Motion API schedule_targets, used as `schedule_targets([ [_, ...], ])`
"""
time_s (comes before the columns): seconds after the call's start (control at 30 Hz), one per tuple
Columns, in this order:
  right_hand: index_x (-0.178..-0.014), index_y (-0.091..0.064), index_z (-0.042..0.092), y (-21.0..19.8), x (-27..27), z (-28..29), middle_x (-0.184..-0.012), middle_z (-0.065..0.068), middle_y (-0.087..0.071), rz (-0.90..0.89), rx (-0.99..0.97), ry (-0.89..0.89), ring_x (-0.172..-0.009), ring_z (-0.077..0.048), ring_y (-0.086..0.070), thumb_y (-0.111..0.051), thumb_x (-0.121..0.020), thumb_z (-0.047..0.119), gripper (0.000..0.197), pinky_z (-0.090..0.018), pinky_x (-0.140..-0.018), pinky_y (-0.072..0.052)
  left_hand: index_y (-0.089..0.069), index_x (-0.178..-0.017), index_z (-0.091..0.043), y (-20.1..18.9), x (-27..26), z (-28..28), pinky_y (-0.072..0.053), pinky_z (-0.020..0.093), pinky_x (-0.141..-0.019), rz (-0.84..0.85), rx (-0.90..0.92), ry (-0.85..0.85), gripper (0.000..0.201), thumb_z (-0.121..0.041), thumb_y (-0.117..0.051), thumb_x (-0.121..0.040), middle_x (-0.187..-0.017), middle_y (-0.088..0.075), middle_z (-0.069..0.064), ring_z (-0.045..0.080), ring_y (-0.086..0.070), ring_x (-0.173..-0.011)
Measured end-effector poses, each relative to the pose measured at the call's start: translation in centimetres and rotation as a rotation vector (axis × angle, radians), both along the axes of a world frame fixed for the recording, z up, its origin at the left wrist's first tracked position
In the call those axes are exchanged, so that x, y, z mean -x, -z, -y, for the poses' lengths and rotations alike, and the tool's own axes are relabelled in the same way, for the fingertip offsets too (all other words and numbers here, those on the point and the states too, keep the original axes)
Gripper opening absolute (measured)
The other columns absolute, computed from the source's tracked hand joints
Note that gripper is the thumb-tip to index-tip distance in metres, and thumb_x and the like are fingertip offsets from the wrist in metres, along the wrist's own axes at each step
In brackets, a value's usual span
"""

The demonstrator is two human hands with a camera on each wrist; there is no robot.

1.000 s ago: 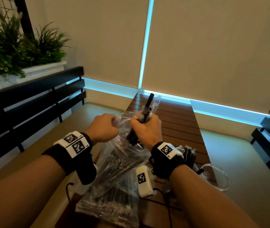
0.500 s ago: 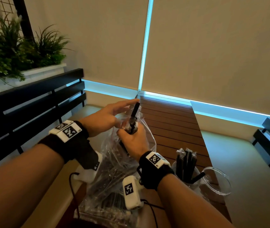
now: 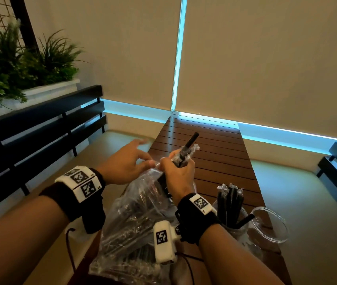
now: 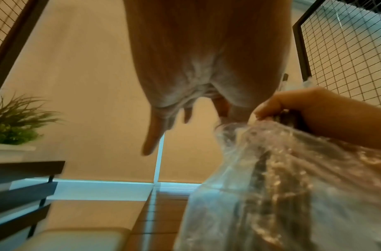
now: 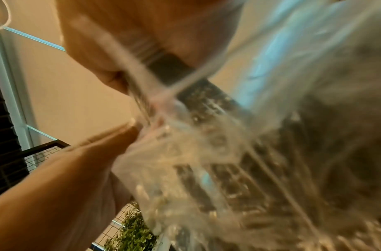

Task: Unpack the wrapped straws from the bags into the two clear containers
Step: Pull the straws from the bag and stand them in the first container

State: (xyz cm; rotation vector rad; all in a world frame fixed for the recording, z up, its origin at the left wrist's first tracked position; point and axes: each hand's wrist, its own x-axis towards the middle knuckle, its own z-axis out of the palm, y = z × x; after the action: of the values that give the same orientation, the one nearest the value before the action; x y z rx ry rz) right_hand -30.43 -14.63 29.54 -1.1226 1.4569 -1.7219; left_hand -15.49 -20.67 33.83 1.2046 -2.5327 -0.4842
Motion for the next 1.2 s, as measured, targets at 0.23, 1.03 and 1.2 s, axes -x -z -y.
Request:
schedule_targets([
  [0.23,-0.064,-0.056,0.021,-1.2,0.3,0.1,-0.074,-0.018,-0.065,0.022,-0.015,0.169,-0.063,-0.025,-0.062,-0.062,-0.072,0.019,0.01,-0.047,-0.062,-0.059,-0.078,-0.089,-0.014,1.4,1.8,-0.9,-0.059,0.027,-0.077,-0.027,-0.143,-0.184,0.008,-0.009,-0.072,-0.087,-0.093,-0.075,0.001,0.014,-0.069,-0.079],
  [1.03,-0.088,-0.058,0.014,-12.8,11.6,-3.6,-0.057,0.007,-0.062,0.131,0.279,0.475,-0.064,-0.02,-0.065,-0.062,-0.078,0.015,0.01,-0.04,-0.069,-0.059,-0.065,-0.125,-0.024,1.7,9.1,-0.6,-0.048,0.031,-0.095,-0.762,-0.283,-0.124,0.034,-0.011,-0.055,-0.095,-0.127,-0.06,-0.004,0.017,-0.058,-0.117],
  [1.2,-0.103,-0.055,0.007,-13.5,9.3,-3.7,-0.062,0.005,-0.062,0.259,0.359,0.352,-0.065,-0.018,-0.063,-0.063,-0.083,0.008,0.022,-0.031,-0.065,-0.057,-0.063,-0.124,-0.021,-0.8,8.8,-3.0,-0.044,0.048,-0.104,-0.898,-0.857,-0.071,0.071,-0.071,-0.021,-0.095,-0.127,-0.063,0.006,0.023,-0.059,-0.117],
])
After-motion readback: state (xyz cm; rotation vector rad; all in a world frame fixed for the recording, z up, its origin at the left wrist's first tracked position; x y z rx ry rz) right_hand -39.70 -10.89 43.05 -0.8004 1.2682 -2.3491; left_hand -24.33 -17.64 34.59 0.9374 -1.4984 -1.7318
